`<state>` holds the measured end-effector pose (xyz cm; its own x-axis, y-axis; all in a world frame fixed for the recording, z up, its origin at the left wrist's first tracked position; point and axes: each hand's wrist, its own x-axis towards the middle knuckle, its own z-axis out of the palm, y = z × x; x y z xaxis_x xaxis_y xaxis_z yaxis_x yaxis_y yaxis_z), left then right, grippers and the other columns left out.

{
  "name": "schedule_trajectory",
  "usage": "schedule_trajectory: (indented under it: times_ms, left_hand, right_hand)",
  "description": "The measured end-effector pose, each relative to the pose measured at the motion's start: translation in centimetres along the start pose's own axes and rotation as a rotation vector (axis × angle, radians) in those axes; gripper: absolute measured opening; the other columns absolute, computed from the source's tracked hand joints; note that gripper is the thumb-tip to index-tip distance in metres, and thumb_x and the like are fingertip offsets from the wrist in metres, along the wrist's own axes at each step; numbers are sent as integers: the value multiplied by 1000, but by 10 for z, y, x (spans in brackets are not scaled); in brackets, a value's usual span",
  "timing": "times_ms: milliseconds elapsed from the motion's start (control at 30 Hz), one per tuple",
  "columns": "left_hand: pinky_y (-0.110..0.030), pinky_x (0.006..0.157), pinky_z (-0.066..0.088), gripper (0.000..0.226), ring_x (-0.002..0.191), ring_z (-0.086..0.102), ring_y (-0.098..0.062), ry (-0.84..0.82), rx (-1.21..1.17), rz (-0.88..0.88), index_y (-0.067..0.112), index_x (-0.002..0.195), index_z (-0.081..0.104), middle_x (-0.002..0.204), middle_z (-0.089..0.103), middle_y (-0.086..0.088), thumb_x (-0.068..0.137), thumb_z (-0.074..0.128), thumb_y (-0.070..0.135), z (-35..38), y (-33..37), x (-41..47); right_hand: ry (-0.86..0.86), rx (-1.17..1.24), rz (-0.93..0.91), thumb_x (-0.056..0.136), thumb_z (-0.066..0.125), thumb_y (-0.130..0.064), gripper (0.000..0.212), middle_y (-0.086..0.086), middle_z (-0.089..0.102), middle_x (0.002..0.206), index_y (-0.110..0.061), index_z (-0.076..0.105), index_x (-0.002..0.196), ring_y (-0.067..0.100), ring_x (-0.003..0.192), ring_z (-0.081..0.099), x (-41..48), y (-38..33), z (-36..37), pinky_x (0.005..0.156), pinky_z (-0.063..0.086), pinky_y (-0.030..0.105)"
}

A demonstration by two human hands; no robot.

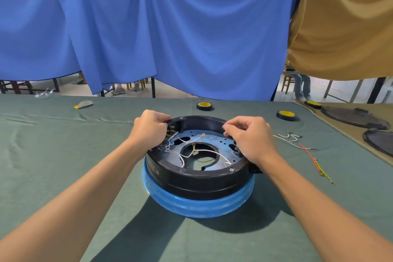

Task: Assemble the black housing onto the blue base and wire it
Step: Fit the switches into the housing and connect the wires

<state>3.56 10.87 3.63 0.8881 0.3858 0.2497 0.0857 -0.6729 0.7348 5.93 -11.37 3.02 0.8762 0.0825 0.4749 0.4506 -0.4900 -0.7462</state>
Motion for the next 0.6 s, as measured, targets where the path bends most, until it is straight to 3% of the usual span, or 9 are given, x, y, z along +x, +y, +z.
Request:
schedule_trajectory:
  times_ms: [100, 133, 200, 333, 500, 600]
  left_hand:
    - [-31, 71, 48, 34, 98, 59, -36, -24, 147, 59, 20, 95, 70, 100, 68, -13, 95, 41, 2, -1, 3, -3]
    - [-36, 76, 50, 26, 99, 58, -39, -22, 228, 71, 14, 92, 66, 101, 68, -16, 95, 42, 5, -1, 5, -4]
    - [-41, 82, 49, 23, 99, 57, -41, -17, 372, 103, 8, 107, 65, 107, 66, -17, 97, 46, 17, 1, 13, -8]
    - [-38, 77, 51, 32, 86, 59, -27, -132, 440, 301, 16, 110, 60, 103, 66, -5, 101, 41, 41, 21, 51, -27]
    - [-41, 103, 37, 62, 126, 48, -24, -288, 509, 585, 13, 128, 54, 134, 55, -6, 99, 25, 60, 69, 99, -49]
    - [-41, 104, 34, 67, 128, 47, -25, -343, 508, 590, 11, 127, 56, 135, 54, -7, 99, 22, 60, 89, 119, -43]
  right_hand:
    - [-12, 119, 0, 86, 67, -20, 20, -14, 72, 66, -30, 73, 70, -3, 67, 65, -1, 6, -6, 65, 49, 20]
    - [-5, 157, 3, 86, 67, -19, 19, -13, 72, 67, -29, 74, 72, -2, 69, 67, -1, 9, -10, 67, 50, 22]
    - [39, 148, -1, 87, 66, -18, 16, -11, 73, 70, -26, 75, 75, 3, 73, 68, 1, 18, -18, 73, 52, 25]
    - [77, -144, -31, 88, 63, -16, 15, -6, 72, 78, -17, 77, 83, 10, 77, 64, 11, 42, -35, 81, 47, 25]
    - [-131, -610, 4, 93, 50, -15, 27, 9, 68, 111, -16, 74, 105, 28, 108, 56, 21, 88, -63, 95, 45, 39]
    - [-148, -723, 92, 94, 46, -15, 31, 10, 63, 117, -18, 70, 113, 29, 113, 50, 22, 112, -83, 96, 44, 41]
